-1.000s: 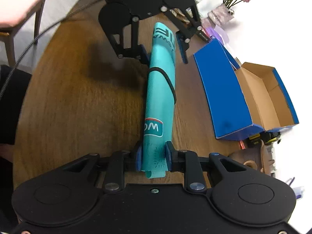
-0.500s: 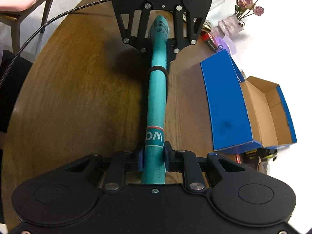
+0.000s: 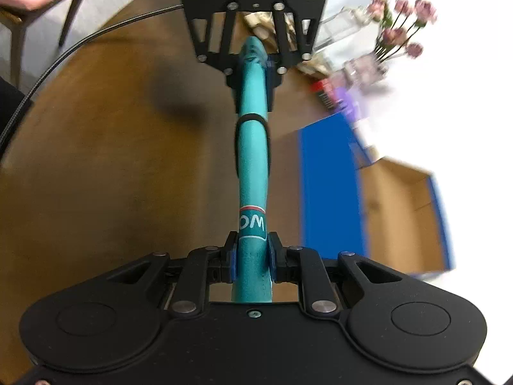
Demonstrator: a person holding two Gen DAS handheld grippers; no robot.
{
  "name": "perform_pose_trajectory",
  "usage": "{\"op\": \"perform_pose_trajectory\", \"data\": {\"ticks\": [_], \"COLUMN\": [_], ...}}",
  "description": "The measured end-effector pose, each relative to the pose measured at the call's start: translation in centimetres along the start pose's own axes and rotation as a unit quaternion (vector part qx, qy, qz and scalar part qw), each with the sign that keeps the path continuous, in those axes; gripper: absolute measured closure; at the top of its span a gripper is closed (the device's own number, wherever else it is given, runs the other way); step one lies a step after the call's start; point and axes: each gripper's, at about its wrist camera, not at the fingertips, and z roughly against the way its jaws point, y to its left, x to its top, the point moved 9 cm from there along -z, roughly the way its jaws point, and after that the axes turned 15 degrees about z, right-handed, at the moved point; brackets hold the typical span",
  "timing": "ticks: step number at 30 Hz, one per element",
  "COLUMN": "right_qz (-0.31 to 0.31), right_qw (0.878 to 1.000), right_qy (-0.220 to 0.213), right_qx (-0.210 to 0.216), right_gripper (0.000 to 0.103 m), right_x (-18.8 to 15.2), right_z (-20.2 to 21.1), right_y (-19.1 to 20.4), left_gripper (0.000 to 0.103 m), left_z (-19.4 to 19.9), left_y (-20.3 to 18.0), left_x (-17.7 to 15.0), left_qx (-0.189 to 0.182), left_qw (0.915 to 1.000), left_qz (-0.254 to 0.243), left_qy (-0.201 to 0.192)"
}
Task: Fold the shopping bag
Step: 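Carry the teal bundle with both grippers toward the open blue shoebox, then lower the teal bundle into the blue shoebox and open both grippers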
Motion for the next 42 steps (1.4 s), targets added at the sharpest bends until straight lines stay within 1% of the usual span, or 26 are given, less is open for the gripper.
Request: {"op": "perform_pose_trajectory", "data": {"ticks": [1,2,4,6,8,10,12,13,14,16,17,19,20,21,22,23,24,25,26,27,29,31,34,36,39,42], "right_qz": [0.004,0.009,0.002,-0.018,-0.040,-0.051,-0.071,-0.084,-0.092,-0.103,-0.106,-0.109,-0.114,-0.122,-0.128,-0.137,-0.140,-0.143,-0.146,-0.143,-0.138,-0.144,-0.152,-0.148,-0.140,-0.147], "right_qw": [1.000,1.000,0.999,0.999,0.998,0.997,0.996,0.995,0.994,0.993,0.993,0.992,0.991,0.990,0.988,0.984,0.982,0.980,0.978,0.978,0.979,0.983,0.985,0.986,0.988,0.987], "right_qy": [0.003,0.008,0.015,0.018,0.025,0.031,0.042,0.047,0.050,0.052,0.054,0.060,0.062,0.063,0.066,0.076,0.081,0.086,0.091,0.096,0.104,0.092,0.080,0.076,0.066,0.058], "right_qx": [-0.010,-0.025,-0.039,-0.044,-0.043,-0.038,-0.031,-0.024,-0.017,-0.001,0.009,0.022,0.033,0.044,0.055,0.081,0.094,0.107,0.118,0.116,0.108,0.072,0.033,0.017,0.015,0.024], "right_gripper": [0.084,0.084,0.084,0.084,0.084,0.084,0.084,0.084,0.084,0.084,0.084,0.084,0.084,0.084,0.083,0.082,0.082,0.078,0.077,0.076,0.073,0.073,0.073,0.072,0.072,0.071], "right_x": [-0.2,-0.5,-1.5,-3.0,-4.6,-5.7,-7.6,-8.6,-9.2,-10.4,-10.8,-11.4,-11.9,-12.3,-12.7,-13.3,-13.5,-13.8,-14.0,-14.4,-15.2,-15.5,-15.5,-15.4,-14.7,-13.6], "right_z": [0.2,0.0,-1.2,-3.7,-6.7,-8.9,-13.7,-16.4,-18.3,-22.0,-23.5,-25.5,-27.1,-28.0,-28.7,-29.9,-30.4,-30.9,-31.3,-31.5,-31.9,-31.5,-31.0,-30.8,-29.3,-27.8], "right_y": [-1.2,-3.5,-8.5,-13.5,-16.6,-17.8,-19.6,-20.2,-20.3,-20.4,-20.3,-20.2,-20.1,-20.0,-19.8,-19.4,-19.1,-18.7,-18.5,-18.4,-18.4,-20.0,-21.5,-22.3,-21.9,-21.2], "left_gripper": [0.079,0.078,0.077,0.075,0.073,0.070,0.068,0.067,0.063,0.062,0.062,0.057,0.050,0.047,0.046,0.043,0.043,0.042,0.041,0.041,0.041,0.041,0.041,0.041,0.041,0.038], "left_z": [0.0,-0.2,-1.9,-3.7,-5.6,-10.1,-14.2,-15.4,-16.6,-20.5,-22.2,-23.6,-23.7,-23.9,-24.2,-24.6,-24.9,-25.0,-25.2,-25.9,-25.9,-26.2,-27.0,-27.2,-26.1,-24.2], "left_y": [1.4,3.9,8.4,12.8,14.7,17.8,20.2,20.7,21.1,22.3,22.3,22.3,22.3,22.4,22.4,22.4,22.5,22.6,22.8,23.1,23.0,22.8,22.8,22.9,22.6,22.4], "left_x": [0.3,0.7,1.0,1.2,1.0,0.5,-0.4,-0.8,-1.2,-2.6,-3.2,-3.8,-3.9,-3.9,-3.8,-3.7,-3.5,-3.4,-3.2,-2.9,-3.1,-3.8,-4.6,-4.3,-3.4,-2.5], "left_qx": [0.010,0.021,0.035,0.047,0.051,0.053,0.064,0.063,0.061,0.052,0.043,0.050,0.054,0.057,0.053,0.050,0.045,0.040,0.034,0.031,0.039,0.046,0.066,0.060,0.056,0.063], "left_qw": [0.9999,0.9998,0.9993,0.9984,0.9980,0.9967,0.9942,0.9934,0.9926,0.9885,0.9881,0.9898,0.9902,0.9905,0.9908,0.9911,0.9913,0.9909,0.9906,0.9910,0.9928,0.9927,0.9915,0.9919,0.9925,0.9923], "left_qz": [-0.003,-0.005,0.010,0.025,0.036,0.061,0.085,0.093,0.101,0.131,0.132,0.114,0.111,0.109,0.110,0.111,0.113,0.119,0.124,0.123,0.105,0.102,0.094,0.095,0.092,0.092], "left_qy": [-0.002,-0.004,-0.010,-0.016,-0.011,0.005,0.019,0.024,0.029,0.055,0.066,0.070,0.066,0.061,0.057,0.053,0.050,0.049,0.047,0.042,0.040,0.045,0.061,0.059,0.059,0.053]}}
